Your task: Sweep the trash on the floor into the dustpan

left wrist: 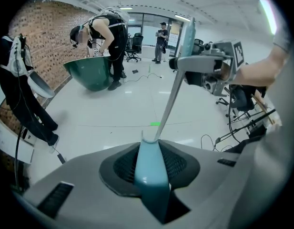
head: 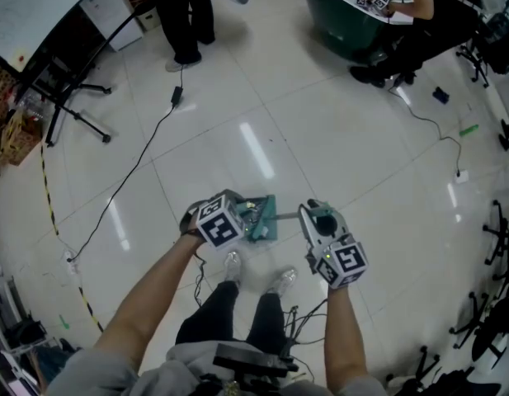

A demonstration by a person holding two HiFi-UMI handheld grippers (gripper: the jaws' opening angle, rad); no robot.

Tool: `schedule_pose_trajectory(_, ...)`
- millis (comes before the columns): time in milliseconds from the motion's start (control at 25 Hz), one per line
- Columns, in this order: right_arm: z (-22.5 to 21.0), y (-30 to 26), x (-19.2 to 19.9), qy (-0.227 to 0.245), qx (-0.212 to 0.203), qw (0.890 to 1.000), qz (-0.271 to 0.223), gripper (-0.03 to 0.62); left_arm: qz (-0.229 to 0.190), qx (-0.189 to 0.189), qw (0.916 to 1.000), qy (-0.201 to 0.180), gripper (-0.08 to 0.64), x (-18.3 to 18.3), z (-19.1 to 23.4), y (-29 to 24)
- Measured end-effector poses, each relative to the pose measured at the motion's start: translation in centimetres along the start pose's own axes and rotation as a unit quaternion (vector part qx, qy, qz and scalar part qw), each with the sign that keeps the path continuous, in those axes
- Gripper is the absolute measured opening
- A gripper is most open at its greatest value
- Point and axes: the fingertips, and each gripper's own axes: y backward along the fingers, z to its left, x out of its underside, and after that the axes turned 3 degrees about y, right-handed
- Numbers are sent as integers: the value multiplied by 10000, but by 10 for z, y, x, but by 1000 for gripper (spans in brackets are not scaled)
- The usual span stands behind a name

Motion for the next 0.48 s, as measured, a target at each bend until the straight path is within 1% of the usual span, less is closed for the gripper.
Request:
schedule_pose_trajectory(120,-11,31,-24,105,365,9992,-95,97,-178,-43,9998,82,101,-10,-5,0)
schedule_pose_trajectory(240,-19,55,-42,196,716,9971,-169,95,-394,-133,9987,303,101,-25,-10,-5)
schedule_pose_trajectory(360,-30,71,-56,221,1114,9932,-265,94,-597,-220,9968,487,102,-41,-14,-20)
schedule_pose_trajectory(480,-42,84,-68,254,1465,9882,-360,94,-808,-169,9953,515,103,-63,-25,-37)
